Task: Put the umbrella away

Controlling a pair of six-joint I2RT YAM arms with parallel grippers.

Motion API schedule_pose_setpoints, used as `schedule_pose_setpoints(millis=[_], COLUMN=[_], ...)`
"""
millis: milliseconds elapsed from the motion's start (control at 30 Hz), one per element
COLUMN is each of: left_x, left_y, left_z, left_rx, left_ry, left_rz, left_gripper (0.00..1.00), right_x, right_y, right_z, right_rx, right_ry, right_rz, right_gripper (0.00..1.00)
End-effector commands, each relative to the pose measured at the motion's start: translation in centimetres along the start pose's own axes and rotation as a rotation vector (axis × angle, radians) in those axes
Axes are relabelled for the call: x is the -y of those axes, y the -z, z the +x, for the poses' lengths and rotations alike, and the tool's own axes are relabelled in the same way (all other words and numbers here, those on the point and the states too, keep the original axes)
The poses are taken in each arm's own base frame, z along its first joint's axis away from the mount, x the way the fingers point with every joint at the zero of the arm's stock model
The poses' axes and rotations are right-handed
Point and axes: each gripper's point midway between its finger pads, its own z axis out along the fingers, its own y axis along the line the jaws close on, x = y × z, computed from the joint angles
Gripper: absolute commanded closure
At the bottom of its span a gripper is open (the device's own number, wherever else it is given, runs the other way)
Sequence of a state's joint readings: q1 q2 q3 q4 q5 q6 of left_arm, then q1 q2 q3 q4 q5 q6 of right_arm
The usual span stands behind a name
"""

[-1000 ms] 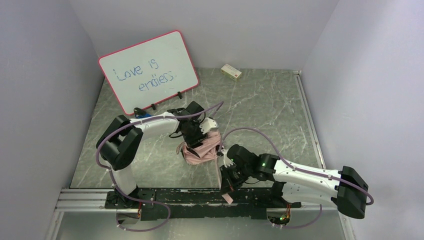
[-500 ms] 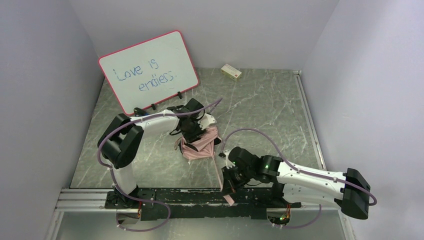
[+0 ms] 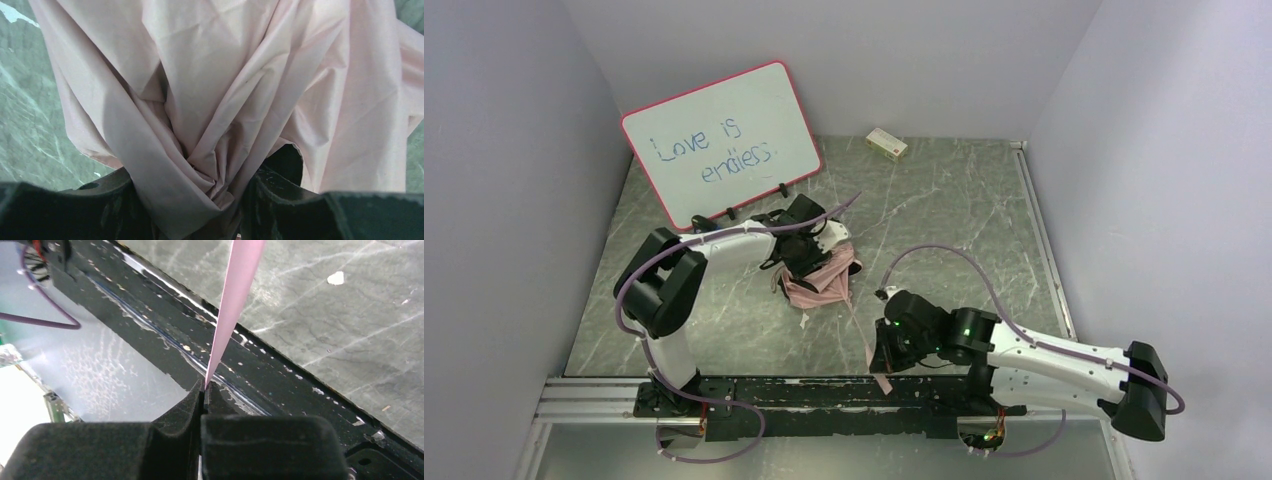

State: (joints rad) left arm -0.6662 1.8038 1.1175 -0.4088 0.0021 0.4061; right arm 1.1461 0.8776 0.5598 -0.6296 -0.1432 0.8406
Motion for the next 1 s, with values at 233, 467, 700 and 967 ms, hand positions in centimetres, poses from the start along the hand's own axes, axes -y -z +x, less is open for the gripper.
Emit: schedule_pose_setpoints(millis=[233,467,700,967], left_x=[-4.3,-4.1,-4.0,-4.1], left_y=[-0.5,-0.7,-0.9,-0.9], left_z=[1.3,1.5,1.8,1.8], left_rx=[-0.034,-0.047,-0.061,-0.064], left_ry=[0.015,0.002,-0.003,-0.004], left_rz=[-0.189,-0.191,-0.196,-0.203], left_gripper=[0.95,0.95,0.95,0.95], right_x=[-10.2,-14.8,-15.5,-6.0], right_y=[5.4,9.2,10.5,2.8], right_z=[-2.0,-2.9,-3.0,-0.8], right_rx=[0.107,0.183,0.211,0.058], right_ry=[0.080,0.153,0.186,-0.003], right_rz=[-0.521,-0.797,-0.854,-0.314], right_gripper=[1.00,1.00,1.00,1.00])
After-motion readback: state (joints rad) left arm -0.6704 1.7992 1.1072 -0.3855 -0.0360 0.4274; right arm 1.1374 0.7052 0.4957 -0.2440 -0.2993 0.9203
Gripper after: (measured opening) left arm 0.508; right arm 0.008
